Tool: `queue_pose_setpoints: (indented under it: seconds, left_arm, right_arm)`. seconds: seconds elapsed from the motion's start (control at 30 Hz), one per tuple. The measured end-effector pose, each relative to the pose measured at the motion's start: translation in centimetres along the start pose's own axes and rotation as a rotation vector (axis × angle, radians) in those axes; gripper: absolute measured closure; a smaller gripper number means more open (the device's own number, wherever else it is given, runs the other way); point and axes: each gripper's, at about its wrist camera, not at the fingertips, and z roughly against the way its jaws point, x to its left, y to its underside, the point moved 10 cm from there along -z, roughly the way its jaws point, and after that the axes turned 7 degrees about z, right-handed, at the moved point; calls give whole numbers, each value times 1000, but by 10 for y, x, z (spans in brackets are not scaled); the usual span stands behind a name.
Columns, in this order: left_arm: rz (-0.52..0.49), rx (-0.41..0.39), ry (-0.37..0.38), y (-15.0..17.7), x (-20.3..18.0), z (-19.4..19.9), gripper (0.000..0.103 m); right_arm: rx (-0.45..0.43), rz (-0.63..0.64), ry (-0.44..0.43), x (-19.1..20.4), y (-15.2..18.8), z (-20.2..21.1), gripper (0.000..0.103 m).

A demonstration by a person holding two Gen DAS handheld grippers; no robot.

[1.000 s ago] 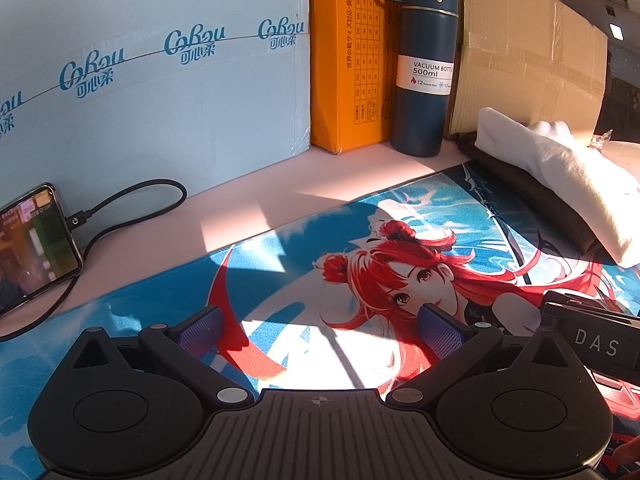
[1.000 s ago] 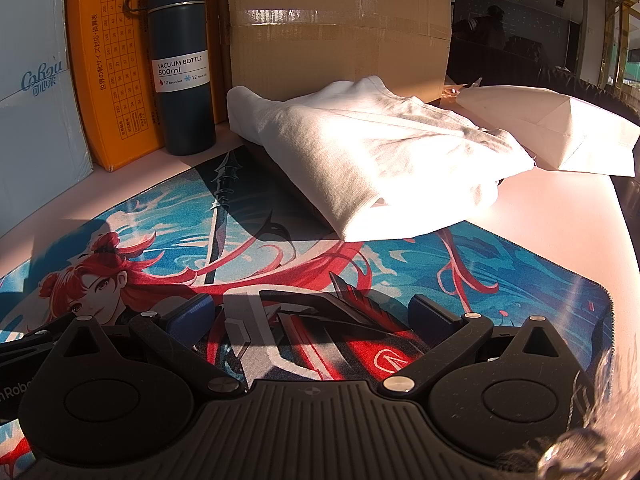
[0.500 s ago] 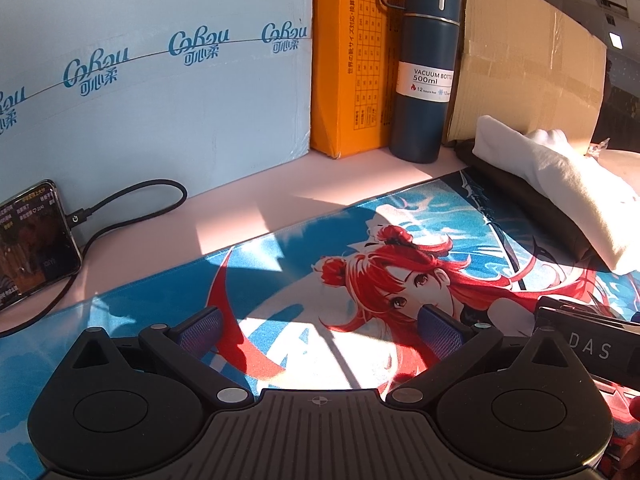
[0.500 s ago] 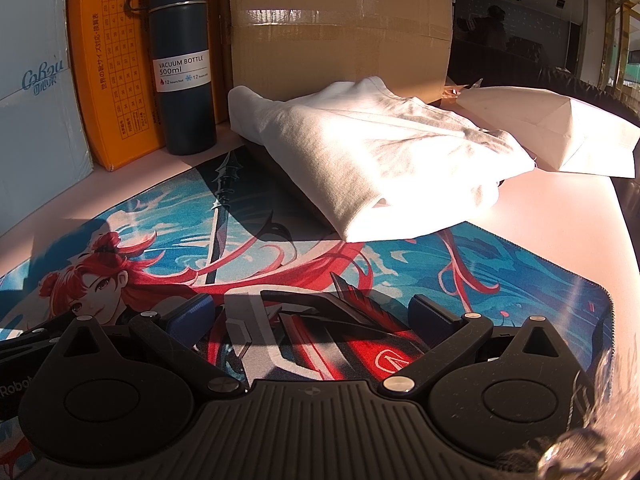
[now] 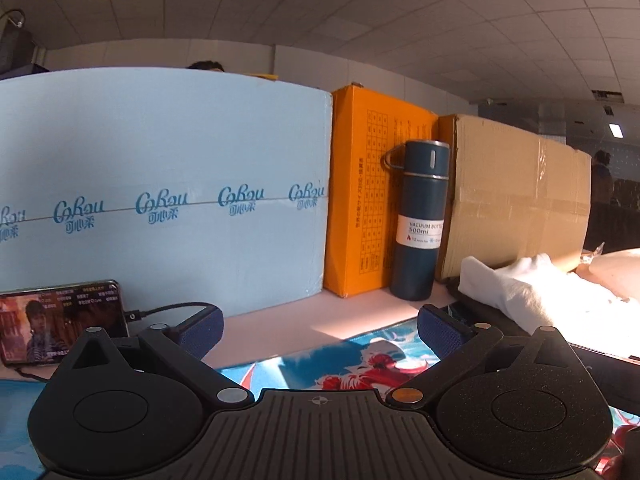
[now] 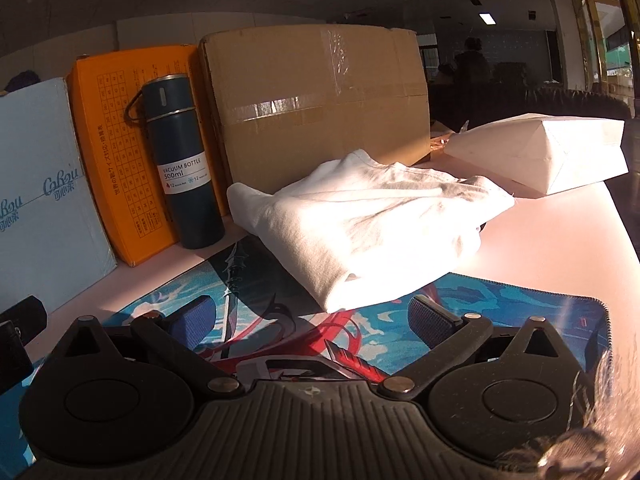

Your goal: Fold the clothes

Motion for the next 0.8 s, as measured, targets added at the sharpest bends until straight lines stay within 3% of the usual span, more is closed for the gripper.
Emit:
queue_pose_setpoints:
  seconds: [0.17,0.37,0.57,0.8]
  left_arm:
    - [-3,-125,-25,-12,3,33,0]
    - [23,-184,-17,-14,10,40,0]
    - [-88,-157,-46,0,-1,32,0]
    - [-72,-160,-28,1,2,37,0]
  right_arm:
    - [-213,33,-14,2,-20,32,0]
    - [-357,95,-5,7,-27,61,0]
    - [-364,86,16,2,-28,64,0]
    - [-333,84,-2,3,-25,61,0]
